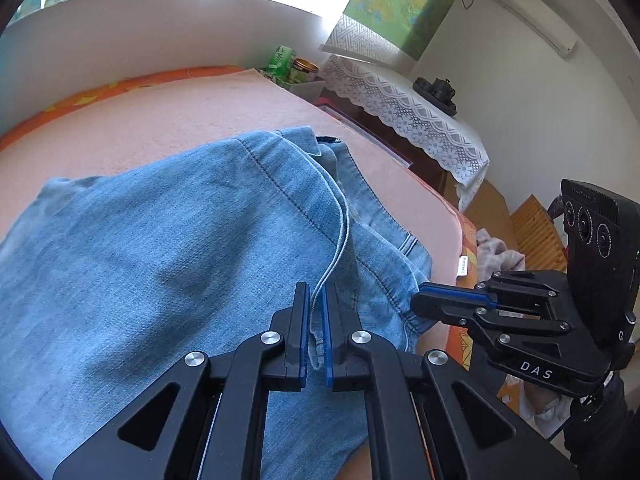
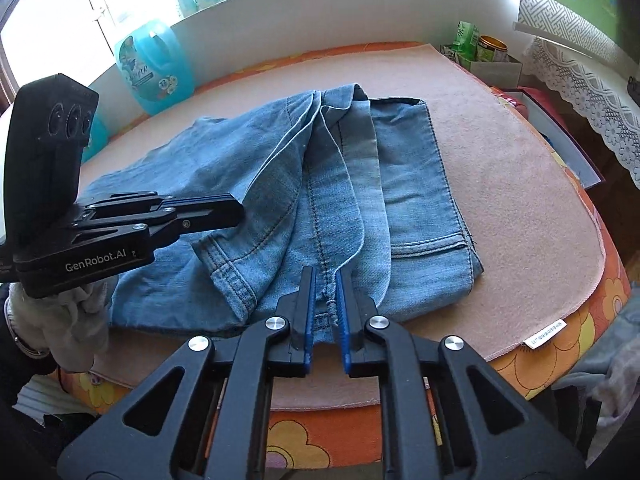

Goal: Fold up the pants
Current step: 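Pinch the folded jeans edge with the left tool and straighten it, then open the left tool and withdraw it from the jeans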

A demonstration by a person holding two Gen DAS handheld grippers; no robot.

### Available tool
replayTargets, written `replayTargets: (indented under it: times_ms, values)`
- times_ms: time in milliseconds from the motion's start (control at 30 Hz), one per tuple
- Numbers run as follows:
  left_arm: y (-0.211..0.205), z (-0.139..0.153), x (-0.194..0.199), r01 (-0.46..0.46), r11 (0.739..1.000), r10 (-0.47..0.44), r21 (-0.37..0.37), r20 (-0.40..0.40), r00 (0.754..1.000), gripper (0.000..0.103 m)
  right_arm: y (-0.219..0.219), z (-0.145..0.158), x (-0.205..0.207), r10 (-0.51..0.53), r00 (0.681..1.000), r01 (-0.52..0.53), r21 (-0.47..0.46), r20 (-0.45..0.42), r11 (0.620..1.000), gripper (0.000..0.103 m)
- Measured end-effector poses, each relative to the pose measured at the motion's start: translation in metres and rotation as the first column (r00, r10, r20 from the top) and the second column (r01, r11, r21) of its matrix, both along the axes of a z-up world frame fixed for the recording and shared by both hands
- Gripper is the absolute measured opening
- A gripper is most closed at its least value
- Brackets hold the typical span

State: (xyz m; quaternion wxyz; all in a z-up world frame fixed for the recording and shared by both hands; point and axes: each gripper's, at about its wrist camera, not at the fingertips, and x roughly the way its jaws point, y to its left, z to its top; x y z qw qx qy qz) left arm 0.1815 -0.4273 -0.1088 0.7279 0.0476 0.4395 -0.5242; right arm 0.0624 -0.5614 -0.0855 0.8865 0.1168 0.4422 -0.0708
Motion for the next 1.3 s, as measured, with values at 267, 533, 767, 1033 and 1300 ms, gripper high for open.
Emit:
replayTargets:
  times_ms: [267, 533, 767, 1033, 1300]
  values:
    - [0.009, 0.019, -0.004, 0.009, 0.999, -0.007, -0.042, 0.041, 0.999, 0.004, -0.025, 0.003, -0.062, -0.124, 0.99, 0.121, 0.043, 0.071, 0.992, 0.001]
    - [0.011, 0.022, -0.02, 0.06, 0.998, -0.059, -0.03, 0.038, 0.998, 0.005, -0.036, 0.021, -0.037, -0.098, 0.992, 0.093, 0.068, 0.078, 0.993, 0.005]
    - [0.069, 0.033, -0.021, -0.001, 1.0, 0.002, -0.031, 0.035, 0.999, 0.01, -0.036, 0.044, 0.059, 0.095, 0.988, -0.114, 0.161, 0.119, 0.98, 0.034]
    - [0.142, 0.045, -0.01, -0.141, 0.989, 0.144, -0.052, 0.054, 0.988, 0.01, -0.05, 0.002, 0.177, 0.08, 0.997, -0.076, 0.138, -0.025, 0.988, 0.034]
    - [0.189, 0.038, -0.01, -0.241, 0.971, 0.24, -0.005, 0.106, 0.965, 0.015, -0.04, -0.003, 0.19, 0.143, 0.99, -0.144, 0.186, 0.019, 0.972, 0.021]
